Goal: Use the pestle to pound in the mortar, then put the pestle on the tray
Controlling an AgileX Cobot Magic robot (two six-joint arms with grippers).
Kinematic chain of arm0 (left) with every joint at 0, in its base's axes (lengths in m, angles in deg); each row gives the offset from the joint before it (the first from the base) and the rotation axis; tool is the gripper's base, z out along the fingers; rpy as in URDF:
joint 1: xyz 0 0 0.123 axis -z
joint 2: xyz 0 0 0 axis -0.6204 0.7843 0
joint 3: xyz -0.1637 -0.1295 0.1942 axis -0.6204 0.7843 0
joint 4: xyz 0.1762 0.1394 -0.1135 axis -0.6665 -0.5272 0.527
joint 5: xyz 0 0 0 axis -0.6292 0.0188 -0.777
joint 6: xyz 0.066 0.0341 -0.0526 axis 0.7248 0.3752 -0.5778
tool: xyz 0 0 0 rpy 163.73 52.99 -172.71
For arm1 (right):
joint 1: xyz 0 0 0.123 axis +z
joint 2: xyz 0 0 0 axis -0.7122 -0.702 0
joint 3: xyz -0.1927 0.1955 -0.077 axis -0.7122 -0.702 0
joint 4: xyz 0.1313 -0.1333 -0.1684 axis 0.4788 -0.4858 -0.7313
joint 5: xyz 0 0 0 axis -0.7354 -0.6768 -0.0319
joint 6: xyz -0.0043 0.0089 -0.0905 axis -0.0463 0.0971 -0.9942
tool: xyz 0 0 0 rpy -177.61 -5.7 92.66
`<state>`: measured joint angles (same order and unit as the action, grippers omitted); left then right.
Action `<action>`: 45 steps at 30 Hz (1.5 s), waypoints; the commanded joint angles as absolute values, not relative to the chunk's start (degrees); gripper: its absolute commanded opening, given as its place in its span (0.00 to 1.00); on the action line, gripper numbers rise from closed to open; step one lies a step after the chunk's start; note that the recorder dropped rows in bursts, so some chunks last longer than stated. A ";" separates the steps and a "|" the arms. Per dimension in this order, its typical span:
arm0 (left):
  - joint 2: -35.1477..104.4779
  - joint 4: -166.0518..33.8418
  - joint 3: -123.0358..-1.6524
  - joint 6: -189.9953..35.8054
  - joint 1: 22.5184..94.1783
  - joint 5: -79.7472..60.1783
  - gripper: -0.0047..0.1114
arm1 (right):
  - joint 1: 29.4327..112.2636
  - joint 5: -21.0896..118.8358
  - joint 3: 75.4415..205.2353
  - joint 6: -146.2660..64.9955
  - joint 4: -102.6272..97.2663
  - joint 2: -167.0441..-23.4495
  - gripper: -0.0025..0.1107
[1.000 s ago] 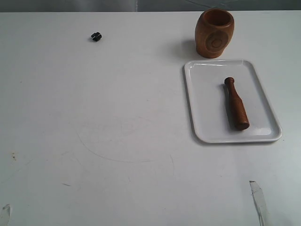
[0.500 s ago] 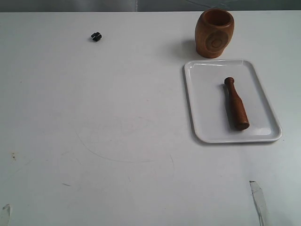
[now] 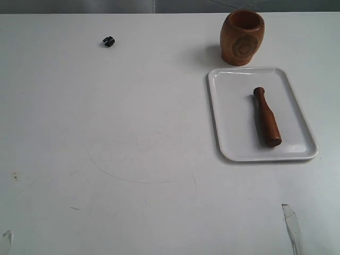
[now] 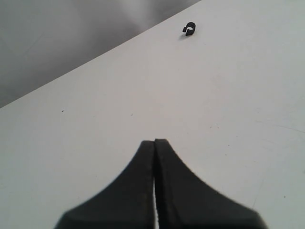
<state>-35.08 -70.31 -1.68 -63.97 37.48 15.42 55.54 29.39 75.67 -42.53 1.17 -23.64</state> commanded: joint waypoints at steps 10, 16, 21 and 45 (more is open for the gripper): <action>-35.15 -69.89 -1.65 -64.44 37.93 15.25 0.04 | 46.82 29.57 75.44 -41.29 0.90 -23.45 0.02; -35.15 -69.89 -1.65 -64.44 37.93 15.25 0.04 | 48.81 29.05 75.44 -41.05 1.10 -23.45 0.02; -35.15 -69.89 -1.65 -64.44 37.93 15.25 0.04 | 52.21 28.95 75.44 -41.26 1.09 -23.45 0.02; -35.15 -69.89 -1.65 -64.44 37.93 15.25 0.04 | 52.21 30.04 75.44 -41.53 -1.70 -23.45 0.02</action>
